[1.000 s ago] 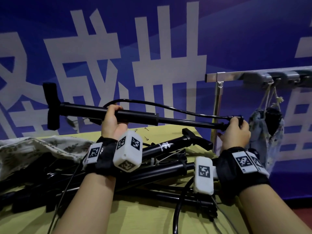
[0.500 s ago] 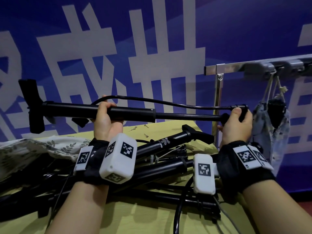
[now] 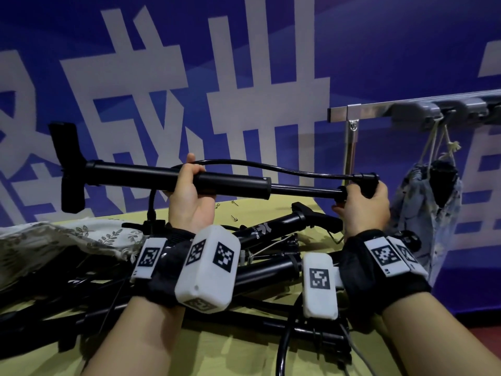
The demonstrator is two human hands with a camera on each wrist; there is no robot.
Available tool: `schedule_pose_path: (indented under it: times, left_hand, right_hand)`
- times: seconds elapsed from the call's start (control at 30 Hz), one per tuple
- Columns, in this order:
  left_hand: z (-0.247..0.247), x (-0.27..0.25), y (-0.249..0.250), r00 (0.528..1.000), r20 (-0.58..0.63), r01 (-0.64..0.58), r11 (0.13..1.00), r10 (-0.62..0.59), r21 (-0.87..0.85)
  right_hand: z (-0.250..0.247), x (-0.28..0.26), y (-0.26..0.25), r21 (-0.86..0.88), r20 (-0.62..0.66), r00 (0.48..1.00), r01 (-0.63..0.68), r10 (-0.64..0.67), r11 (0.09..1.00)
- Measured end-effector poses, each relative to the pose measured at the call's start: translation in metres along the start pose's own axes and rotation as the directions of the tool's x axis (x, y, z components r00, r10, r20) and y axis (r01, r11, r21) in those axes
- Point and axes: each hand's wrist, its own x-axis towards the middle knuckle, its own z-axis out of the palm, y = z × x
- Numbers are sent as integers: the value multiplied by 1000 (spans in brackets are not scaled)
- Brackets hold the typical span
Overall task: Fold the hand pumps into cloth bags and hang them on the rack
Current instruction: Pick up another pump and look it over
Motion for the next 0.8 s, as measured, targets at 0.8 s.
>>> schedule_pose_path:
  times: [0.8]
  left_hand:
    - [-13, 12, 51, 998, -57, -15, 990, 7, -138]
  right_hand:
    - [-14, 22, -6, 280, -67, 993, -76, 99, 957]
